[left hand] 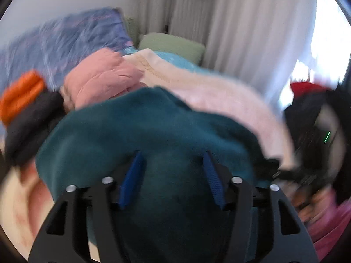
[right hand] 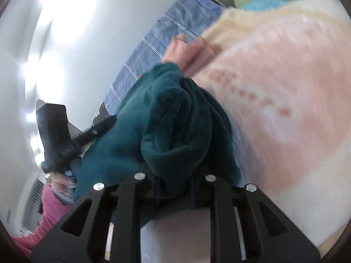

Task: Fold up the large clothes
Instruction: 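Carry the teal hoodie bundle with both grippers toward the pink jacket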

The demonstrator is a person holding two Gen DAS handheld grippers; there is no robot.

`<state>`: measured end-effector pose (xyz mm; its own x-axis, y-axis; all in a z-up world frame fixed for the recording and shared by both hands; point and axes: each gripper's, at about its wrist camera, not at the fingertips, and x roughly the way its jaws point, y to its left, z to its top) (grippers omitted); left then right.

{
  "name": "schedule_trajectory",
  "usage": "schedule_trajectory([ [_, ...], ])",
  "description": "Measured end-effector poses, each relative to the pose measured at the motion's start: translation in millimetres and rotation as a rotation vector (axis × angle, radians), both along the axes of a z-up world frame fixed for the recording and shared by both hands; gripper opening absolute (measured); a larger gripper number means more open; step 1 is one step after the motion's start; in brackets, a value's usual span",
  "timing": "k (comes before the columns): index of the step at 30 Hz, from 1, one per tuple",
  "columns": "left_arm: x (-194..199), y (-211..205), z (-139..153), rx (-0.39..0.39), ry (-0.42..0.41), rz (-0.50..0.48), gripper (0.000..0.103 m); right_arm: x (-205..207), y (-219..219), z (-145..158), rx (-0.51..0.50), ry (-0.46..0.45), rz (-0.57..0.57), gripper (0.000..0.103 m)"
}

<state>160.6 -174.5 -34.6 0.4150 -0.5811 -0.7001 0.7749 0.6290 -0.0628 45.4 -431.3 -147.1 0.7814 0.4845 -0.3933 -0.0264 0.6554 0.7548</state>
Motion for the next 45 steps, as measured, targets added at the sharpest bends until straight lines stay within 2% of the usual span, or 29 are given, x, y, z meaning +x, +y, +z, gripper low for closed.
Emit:
schedule_trajectory([
  [3, 7, -6, -6, -0.002, 0.046, -0.015, 0.062, -11, -8, -10, 0.011, 0.038, -0.039, 0.042],
  [6, 10, -13, -6, 0.054, 0.050, -0.022, 0.062, -26, -18, 8, -0.021, 0.043, -0.093, 0.048],
  [8, 11, -17, -6, 0.076, 0.044, -0.021, 0.062, -30, -19, 26, -0.045, 0.019, -0.157, 0.042],
  [9, 10, -19, -6, 0.089, 0.035, -0.018, 0.063, -33, -16, 44, -0.069, -0.025, -0.191, 0.038],
  [11, 8, -19, -8, 0.104, 0.022, -0.014, 0.063, -37, -4, 71, -0.158, -0.108, -0.223, 0.037],
  [13, 6, -19, -8, 0.110, 0.013, -0.015, 0.063, -34, 10, 96, -0.241, -0.217, -0.221, 0.028],
  [17, 3, -19, -8, 0.112, -0.003, -0.015, 0.063, -25, 18, 116, -0.248, -0.285, -0.177, 0.028],
  [19, 4, -18, -8, 0.104, -0.001, -0.016, 0.063, -7, 24, 112, -0.242, -0.279, -0.110, 0.028],
  [20, 5, -18, -8, 0.102, -0.001, -0.016, 0.063, 5, 29, 105, -0.263, -0.240, -0.104, 0.028],
  [21, 4, -18, -8, 0.101, -0.002, -0.016, 0.063, 25, 33, 87, -0.316, -0.128, -0.115, 0.025],
  [22, 4, -17, -8, 0.099, -0.003, -0.015, 0.063, 42, 36, 62, -0.356, -0.017, -0.122, 0.011],
  [23, 4, -18, -9, 0.101, -0.007, -0.015, 0.063, 51, 37, 42, -0.356, 0.037, -0.114, 0.009],
  [24, 3, -20, -11, 0.118, -0.017, -0.014, 0.063, 49, 40, 25, -0.367, -0.004, -0.131, 0.008],
  [26, -1, -27, -14, 0.131, -0.044, -0.023, 0.063, 43, 55, 27, -0.497, -0.024, -0.156, 0.008],
  [28, -3, -30, -13, 0.145, -0.058, -0.031, 0.063, 41, 51, 22, -0.441, -0.006, -0.172, 0.008],
  [39, -11, -26, -10, 0.139, -0.088, -0.022, 0.063, 34, 44, 28, -0.472, -0.024, -0.088, 0.008],
  [42, -6, -27, 8, 0.146, -0.086, -0.043, 0.062, 38, 39, 28, -0.452, -0.021, -0.058, 0.008],
  [45, 8, -22, 27, 0.136, -0.126, 0.010, 0.056, 38, 32, 27, -0.427, -0.028, -0.026, 0.008],
])
